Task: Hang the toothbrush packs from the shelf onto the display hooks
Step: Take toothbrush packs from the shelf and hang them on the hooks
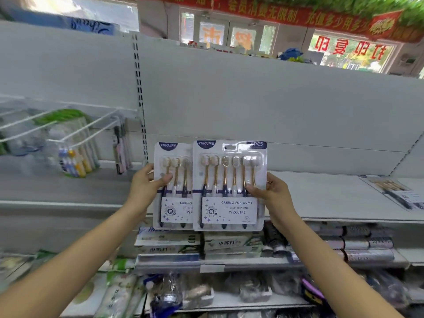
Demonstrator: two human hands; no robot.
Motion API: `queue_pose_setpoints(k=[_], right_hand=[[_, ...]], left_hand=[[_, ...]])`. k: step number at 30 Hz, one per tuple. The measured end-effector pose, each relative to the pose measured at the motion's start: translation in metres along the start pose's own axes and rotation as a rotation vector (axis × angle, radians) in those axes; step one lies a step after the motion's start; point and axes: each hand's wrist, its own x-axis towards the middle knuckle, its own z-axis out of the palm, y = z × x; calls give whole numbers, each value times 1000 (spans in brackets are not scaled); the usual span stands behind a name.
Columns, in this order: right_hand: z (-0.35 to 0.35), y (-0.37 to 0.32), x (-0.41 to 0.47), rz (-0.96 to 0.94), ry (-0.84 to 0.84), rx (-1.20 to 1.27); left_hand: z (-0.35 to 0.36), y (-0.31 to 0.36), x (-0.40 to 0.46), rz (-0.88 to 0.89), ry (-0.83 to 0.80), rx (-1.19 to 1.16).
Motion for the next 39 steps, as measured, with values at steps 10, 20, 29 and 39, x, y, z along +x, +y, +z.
queue_pose_setpoints(k=[10, 20, 29, 39], right_hand=[[87, 4, -53, 41, -109, -11], [236, 8, -96, 35, -147, -34], [400, 20, -133, 31, -111, 26], [514, 27, -123, 11, -178, 18]], left_hand=[[-121, -4, -66, 8, 131, 1], [-293, -15, -77, 44, 155, 6], [-468, -16, -69, 63, 155, 44], [-583, -16, -50, 44, 243, 43]])
